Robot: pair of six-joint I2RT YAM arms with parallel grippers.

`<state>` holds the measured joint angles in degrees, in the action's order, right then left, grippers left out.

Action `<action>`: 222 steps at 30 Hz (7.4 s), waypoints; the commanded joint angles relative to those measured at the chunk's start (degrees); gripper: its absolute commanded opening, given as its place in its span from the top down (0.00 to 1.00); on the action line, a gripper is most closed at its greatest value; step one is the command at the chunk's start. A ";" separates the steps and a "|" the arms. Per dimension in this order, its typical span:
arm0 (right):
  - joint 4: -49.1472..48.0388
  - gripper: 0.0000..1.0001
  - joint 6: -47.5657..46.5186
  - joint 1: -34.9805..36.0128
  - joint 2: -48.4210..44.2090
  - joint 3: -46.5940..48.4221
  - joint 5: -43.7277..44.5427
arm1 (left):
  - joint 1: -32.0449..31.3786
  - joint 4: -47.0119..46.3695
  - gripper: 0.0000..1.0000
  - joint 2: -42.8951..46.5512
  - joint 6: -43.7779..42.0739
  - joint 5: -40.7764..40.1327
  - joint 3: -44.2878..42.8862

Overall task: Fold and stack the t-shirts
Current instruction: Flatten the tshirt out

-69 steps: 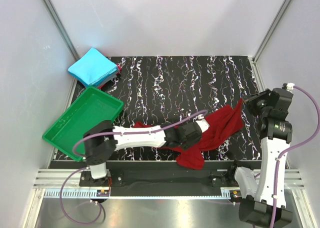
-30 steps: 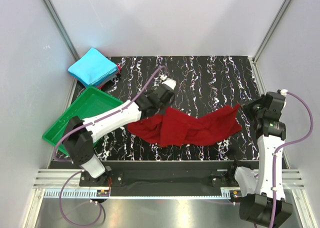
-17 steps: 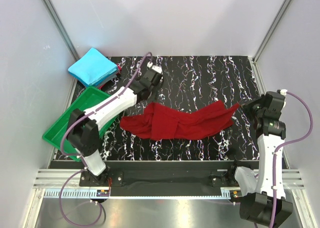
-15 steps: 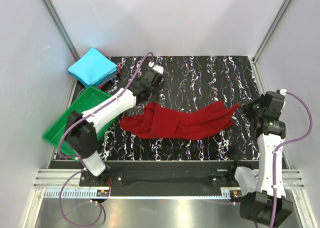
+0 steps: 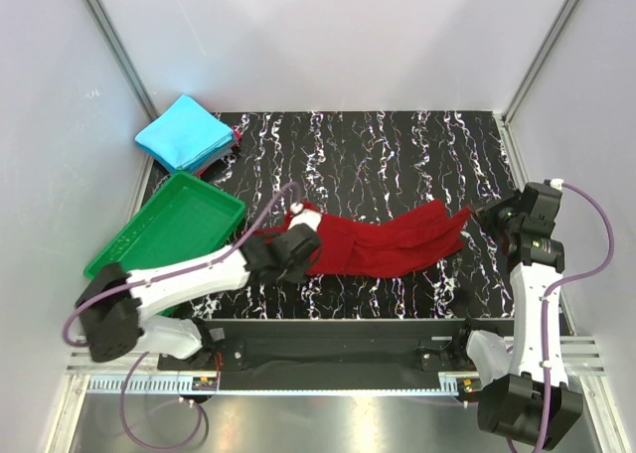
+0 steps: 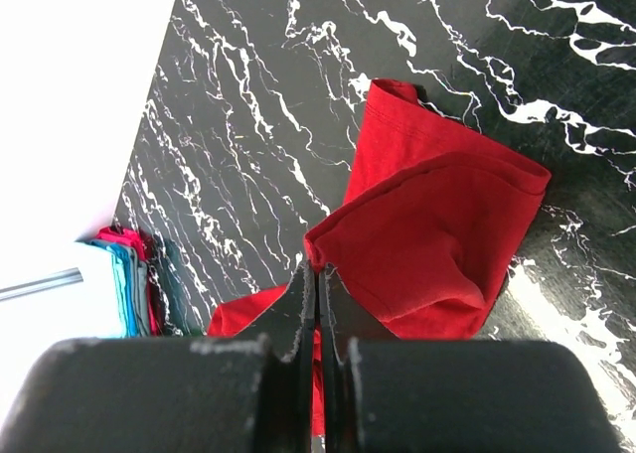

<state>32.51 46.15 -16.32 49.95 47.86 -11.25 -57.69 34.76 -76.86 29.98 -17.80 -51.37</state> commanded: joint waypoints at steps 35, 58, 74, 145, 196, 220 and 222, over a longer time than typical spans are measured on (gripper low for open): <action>-3.42 1.00 1.05 -0.30 -1.62 -0.75 -0.18 | -1.02 -36.78 0.68 9.19 56.76 -4.43 29.05; -3.68 1.00 -0.01 -0.30 -2.05 -0.39 1.66 | -1.02 -40.83 0.65 6.02 60.02 -8.47 29.76; -3.60 1.00 0.08 -0.30 -2.23 -0.57 1.67 | -0.84 -44.08 0.68 2.51 59.32 -9.44 29.40; -5.79 1.00 0.43 -0.30 1.02 -0.39 2.81 | 2.41 -21.49 1.00 13.58 41.56 -7.51 21.30; -5.62 1.00 0.78 -0.30 -1.79 -2.59 1.75 | 1.53 -25.63 0.79 6.11 41.92 -4.17 17.27; -5.18 1.00 0.69 -0.30 -2.58 -2.68 1.84 | 1.53 -25.37 1.00 5.22 40.16 -7.69 16.04; -5.27 1.00 0.69 -0.30 -2.23 -2.59 2.02 | 1.44 -25.27 1.00 6.19 39.72 -7.34 16.57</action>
<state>28.40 46.81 -16.32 48.23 44.77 -9.67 -55.96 10.81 -73.01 70.94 -23.07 -33.01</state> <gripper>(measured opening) 0.017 0.012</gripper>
